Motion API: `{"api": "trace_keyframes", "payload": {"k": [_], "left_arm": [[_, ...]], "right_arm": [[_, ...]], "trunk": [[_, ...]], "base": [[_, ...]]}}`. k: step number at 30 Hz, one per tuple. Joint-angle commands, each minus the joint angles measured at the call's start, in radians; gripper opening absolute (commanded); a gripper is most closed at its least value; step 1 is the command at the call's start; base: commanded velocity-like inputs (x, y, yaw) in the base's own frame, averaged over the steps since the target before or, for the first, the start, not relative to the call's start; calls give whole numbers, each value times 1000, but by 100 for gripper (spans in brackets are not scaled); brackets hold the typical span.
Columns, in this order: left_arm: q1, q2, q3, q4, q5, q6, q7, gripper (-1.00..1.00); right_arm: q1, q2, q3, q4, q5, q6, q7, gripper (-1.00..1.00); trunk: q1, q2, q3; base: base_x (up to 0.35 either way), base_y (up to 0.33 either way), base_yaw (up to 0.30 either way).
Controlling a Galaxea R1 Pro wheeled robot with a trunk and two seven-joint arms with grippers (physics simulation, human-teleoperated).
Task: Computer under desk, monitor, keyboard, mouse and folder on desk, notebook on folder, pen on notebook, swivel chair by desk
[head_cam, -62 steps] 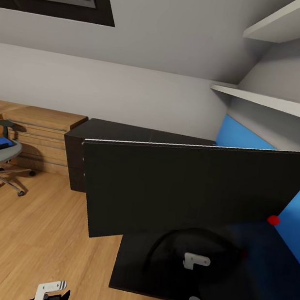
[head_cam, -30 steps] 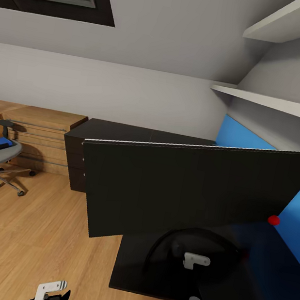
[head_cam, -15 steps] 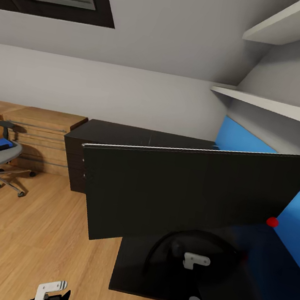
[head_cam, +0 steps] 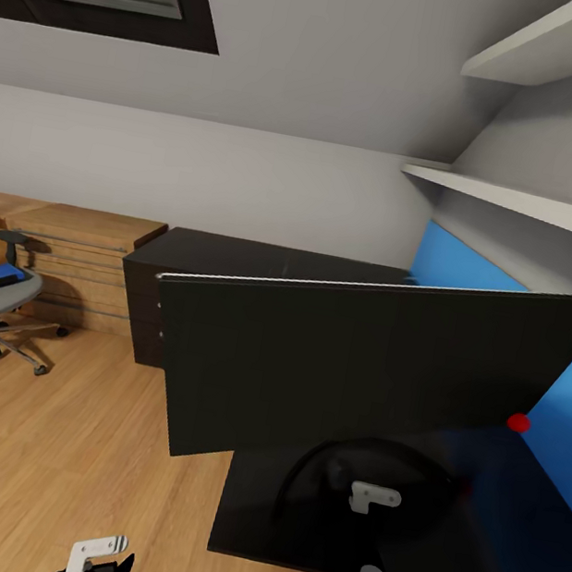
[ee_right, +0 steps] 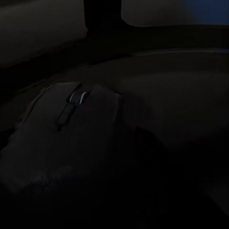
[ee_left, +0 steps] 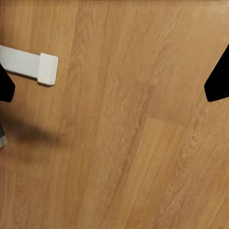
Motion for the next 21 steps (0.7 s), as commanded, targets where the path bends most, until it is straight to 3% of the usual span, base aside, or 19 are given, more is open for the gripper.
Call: {"api": "trace_keyframes", "payload": {"k": [1,21], "left_arm": [[0,0,0,-1,10,6,1,100],[0,0,0,5,10,5,1,100]], "right_arm": [[-1,0,2,-1,-7,4,-8,-100],[-1,-1,2,-1,-7,4,-7,-100]], "trunk": [[0,-1,-1],[0,-1,-1]], "base": [[-103,-5,0],[-283,-16,0]]}}
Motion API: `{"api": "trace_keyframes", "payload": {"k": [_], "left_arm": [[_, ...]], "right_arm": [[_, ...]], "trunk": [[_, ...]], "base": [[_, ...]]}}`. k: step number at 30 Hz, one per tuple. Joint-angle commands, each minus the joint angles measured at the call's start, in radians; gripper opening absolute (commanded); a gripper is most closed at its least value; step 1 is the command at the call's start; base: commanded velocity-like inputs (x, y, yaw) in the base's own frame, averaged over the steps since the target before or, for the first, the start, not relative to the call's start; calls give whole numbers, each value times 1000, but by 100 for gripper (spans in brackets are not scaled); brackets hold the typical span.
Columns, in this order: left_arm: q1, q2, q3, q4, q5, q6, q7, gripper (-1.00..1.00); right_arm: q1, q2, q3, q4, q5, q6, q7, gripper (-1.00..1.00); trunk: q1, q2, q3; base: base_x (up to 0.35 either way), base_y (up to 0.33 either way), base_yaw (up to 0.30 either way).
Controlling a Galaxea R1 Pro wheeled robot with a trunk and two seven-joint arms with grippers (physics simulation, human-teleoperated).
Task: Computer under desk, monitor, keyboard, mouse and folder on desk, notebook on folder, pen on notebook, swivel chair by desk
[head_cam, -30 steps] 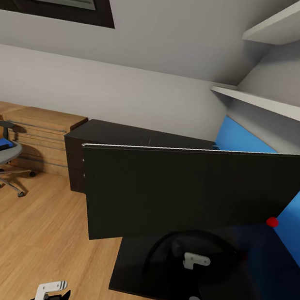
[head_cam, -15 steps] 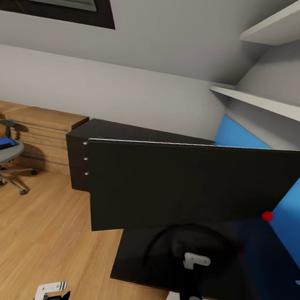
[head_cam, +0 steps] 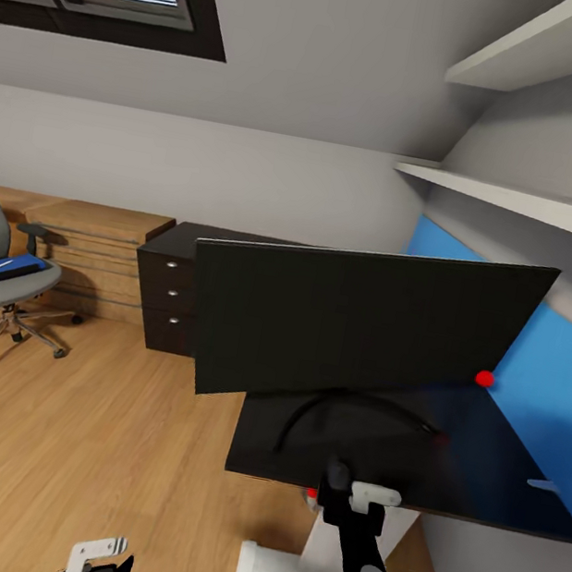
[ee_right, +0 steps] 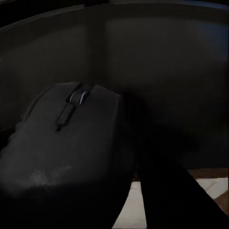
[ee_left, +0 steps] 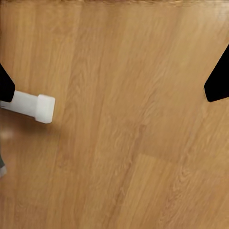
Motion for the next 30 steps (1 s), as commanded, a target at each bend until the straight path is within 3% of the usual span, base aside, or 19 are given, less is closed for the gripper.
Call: {"api": "trace_keyframes", "payload": {"k": [1,16,30], "left_arm": [[0,0,0,-2,10,6,1,100],[0,0,0,-2,11,6,-1,100],[0,0,0,-2,10,6,-2,100]], "right_arm": [[-1,0,2,-1,-7,4,-7,-100],[-1,-2,4,-2,-9,3,1,-100],[-1,-2,11,6,-10,0,10,-100]], "trunk": [[-1,-1,-1],[-1,-1,-1],[-1,-1,-1]], "base": [[-315,0,0],[-260,95,0],[-33,226,0]]}}
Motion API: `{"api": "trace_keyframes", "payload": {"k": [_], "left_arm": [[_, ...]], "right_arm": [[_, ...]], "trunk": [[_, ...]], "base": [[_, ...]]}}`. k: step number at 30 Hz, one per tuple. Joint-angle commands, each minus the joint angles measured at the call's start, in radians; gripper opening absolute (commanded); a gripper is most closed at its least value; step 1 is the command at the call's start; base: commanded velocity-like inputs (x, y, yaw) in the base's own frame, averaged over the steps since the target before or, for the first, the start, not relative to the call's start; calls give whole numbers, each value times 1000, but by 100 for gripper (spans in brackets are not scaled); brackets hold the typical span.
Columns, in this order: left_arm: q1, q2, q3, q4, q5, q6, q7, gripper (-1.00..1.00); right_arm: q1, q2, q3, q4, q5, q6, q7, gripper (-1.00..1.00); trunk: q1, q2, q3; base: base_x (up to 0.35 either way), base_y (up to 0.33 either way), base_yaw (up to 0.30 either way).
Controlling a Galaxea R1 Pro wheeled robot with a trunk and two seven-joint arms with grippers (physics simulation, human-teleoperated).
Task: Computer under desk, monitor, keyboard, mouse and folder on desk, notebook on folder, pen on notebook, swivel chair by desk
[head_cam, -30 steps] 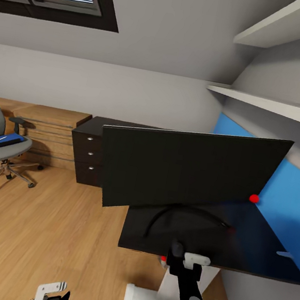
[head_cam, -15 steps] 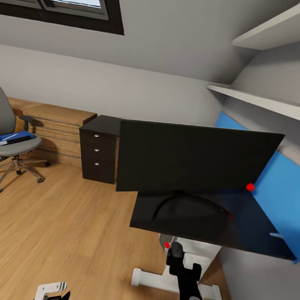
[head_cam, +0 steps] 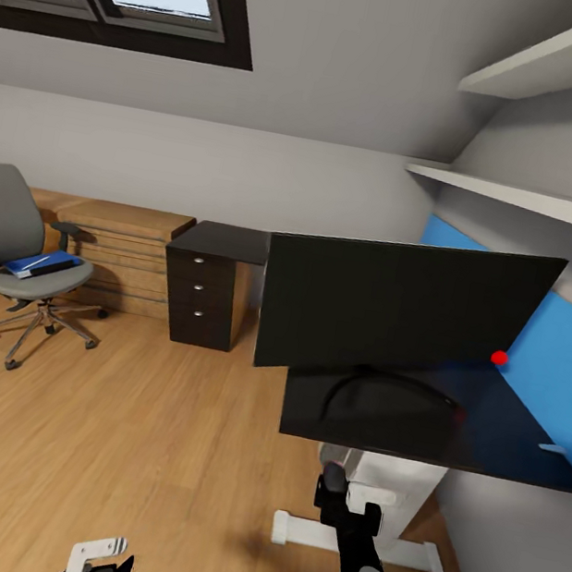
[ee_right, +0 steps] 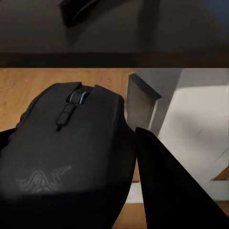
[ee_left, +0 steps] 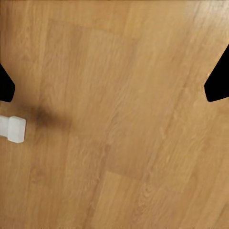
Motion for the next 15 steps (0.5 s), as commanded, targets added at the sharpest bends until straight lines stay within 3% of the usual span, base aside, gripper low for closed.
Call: {"api": "trace_keyframes", "payload": {"k": [1,15], "left_arm": [[0,0,-1,-1,11,6,1,100],[0,0,-1,0,12,6,1,100]], "right_arm": [[-1,0,2,-1,-8,4,-7,-100],[-1,2,3,4,-7,5,-7,-100]], "trunk": [[0,-1,-1],[0,-1,-1]], "base": [[-2,287,0],[0,328,0]]}}
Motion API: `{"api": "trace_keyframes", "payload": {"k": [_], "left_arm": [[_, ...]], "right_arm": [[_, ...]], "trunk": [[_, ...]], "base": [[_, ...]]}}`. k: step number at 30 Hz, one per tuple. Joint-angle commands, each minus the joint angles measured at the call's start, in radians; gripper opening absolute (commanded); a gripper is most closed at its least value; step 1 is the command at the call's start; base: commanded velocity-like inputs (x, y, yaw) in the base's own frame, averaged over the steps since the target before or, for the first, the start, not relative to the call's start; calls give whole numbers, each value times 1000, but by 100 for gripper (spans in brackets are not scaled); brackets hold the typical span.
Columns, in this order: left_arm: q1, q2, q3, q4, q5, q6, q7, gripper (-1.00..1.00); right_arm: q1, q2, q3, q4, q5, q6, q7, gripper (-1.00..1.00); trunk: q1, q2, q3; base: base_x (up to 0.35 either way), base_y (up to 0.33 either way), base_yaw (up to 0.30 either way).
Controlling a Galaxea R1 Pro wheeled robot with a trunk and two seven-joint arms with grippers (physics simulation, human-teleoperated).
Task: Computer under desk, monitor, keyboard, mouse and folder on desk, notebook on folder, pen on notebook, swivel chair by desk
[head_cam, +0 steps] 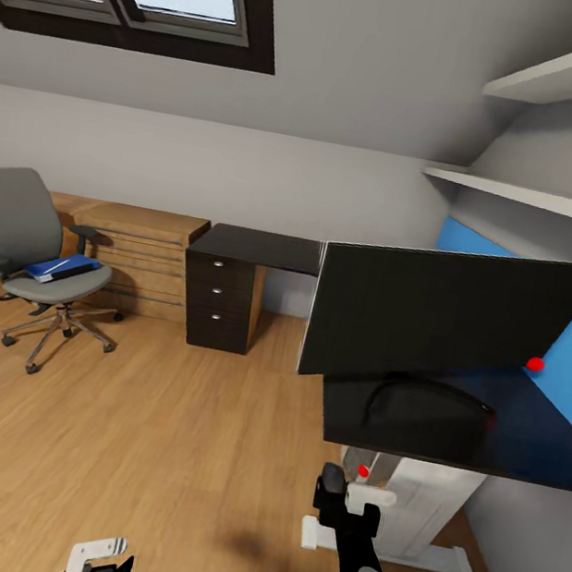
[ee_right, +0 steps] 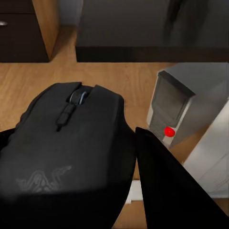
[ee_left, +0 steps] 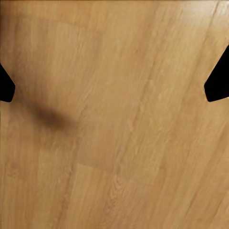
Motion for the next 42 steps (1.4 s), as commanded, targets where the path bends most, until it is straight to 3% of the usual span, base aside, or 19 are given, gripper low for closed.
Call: {"api": "trace_keyframes", "payload": {"k": [1,22,42], "left_arm": [[0,0,-1,-1,10,6,1,100],[0,0,-2,12,10,6,0,100],[0,-1,-4,14,9,6,-2,100]], "right_arm": [[-1,0,2,-2,-8,4,-8,-100],[-1,0,4,-3,-8,3,-8,-100],[-1,0,13,-3,-8,3,-8,-100]], "trunk": [[0,-1,-1],[0,-1,-1],[0,-1,-1]], "base": [[0,334,0],[0,321,0],[0,42,0]]}}
